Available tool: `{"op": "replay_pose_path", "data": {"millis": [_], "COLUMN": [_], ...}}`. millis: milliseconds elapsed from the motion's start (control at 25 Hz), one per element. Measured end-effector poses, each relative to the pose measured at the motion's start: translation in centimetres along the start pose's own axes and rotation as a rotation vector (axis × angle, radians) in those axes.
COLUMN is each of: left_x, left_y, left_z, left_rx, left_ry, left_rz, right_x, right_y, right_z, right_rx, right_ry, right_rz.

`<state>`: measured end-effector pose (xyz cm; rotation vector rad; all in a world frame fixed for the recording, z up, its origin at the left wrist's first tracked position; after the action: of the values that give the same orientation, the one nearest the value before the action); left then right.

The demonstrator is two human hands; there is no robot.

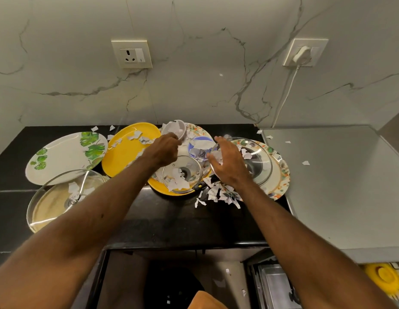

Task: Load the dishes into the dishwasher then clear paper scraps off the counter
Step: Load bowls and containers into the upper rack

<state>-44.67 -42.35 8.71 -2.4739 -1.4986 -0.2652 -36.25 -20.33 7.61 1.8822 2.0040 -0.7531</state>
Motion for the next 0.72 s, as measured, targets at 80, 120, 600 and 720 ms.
{"op": "replay_pose_path", "data": {"millis": [80,120,600,720], "left_x": [3.5,5.3,14.4,15.1], "left_y": [0.5,0.8,2.6,2.5], "left_z": [-1.9,-2.7,-0.2,0.7], "left_rx": [0.084,0.115,-0.172,-0.253], "left_ry": [0.092,0.139,0.484,0.323], "left_rz": [0.167,0.235,0.317,0.418], "right_x": [0.1,0.2,1.3,1.2], "right_y": [-0.8,-1.0,2.8,3.4], "right_z": [-0.4,-0.3,1.1,0.5], "right_rx": [-0.01,-0.035,-0.057,-0.122], "right_ry": [-0.309,-0.491,-1.504,-1.475], "right_rz": [0.236,0.343,0.686,0.699]}}
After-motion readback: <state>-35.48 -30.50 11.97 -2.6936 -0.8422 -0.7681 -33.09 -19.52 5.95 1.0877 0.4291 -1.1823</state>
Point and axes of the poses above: each hand's wrist, its own y-axis away from the middle knuckle, its own z-axis out of the palm, x = y × z, the point moved 5 cm from there along -y, towards the middle knuckle, and after that the axes turned 8 degrees about y, right-handed, at the moved point
